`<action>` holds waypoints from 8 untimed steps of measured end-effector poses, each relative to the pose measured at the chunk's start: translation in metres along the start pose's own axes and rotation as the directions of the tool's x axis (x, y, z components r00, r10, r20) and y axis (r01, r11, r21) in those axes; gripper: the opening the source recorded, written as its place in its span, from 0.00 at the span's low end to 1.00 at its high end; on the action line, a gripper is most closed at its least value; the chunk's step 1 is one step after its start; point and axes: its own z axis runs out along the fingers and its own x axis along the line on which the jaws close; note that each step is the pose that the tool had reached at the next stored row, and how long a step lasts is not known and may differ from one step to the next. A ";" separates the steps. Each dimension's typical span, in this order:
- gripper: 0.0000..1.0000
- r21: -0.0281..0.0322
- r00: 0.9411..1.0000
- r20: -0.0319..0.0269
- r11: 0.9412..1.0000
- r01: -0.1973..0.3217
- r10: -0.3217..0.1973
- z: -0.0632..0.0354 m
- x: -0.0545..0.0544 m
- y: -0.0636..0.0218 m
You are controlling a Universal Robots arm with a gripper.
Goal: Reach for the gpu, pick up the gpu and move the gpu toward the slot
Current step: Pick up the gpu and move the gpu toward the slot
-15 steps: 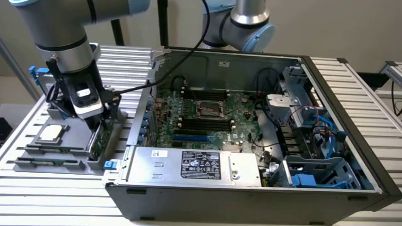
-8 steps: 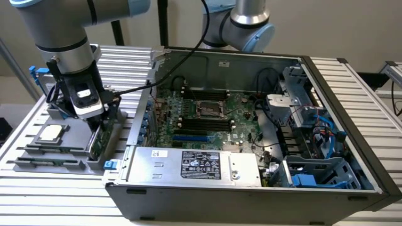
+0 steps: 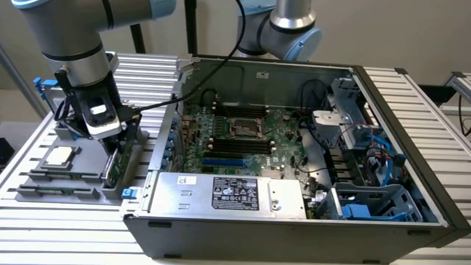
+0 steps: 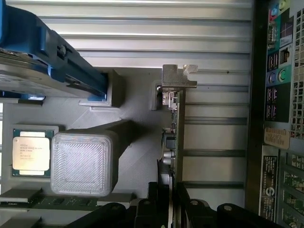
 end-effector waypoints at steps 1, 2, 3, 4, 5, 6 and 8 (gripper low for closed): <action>0.26 0.000 1.000 0.000 1.000 0.000 0.000 0.0000 0.000 0.0000; 0.26 0.000 1.000 0.000 1.000 0.000 0.000 0.0000 0.000 0.0000; 0.26 0.000 1.000 0.000 1.000 0.000 0.000 0.0000 0.000 0.0000; 0.26 -0.001 1.000 0.000 1.000 0.000 0.000 0.0000 0.000 0.0000; 0.26 -0.001 1.000 0.000 1.000 0.000 0.000 0.0000 0.000 0.0000; 0.26 -0.002 1.000 0.000 1.000 0.000 0.000 0.0000 0.000 0.0000; 0.26 -0.002 1.000 -0.003 1.000 0.000 0.000 0.0000 0.000 0.0000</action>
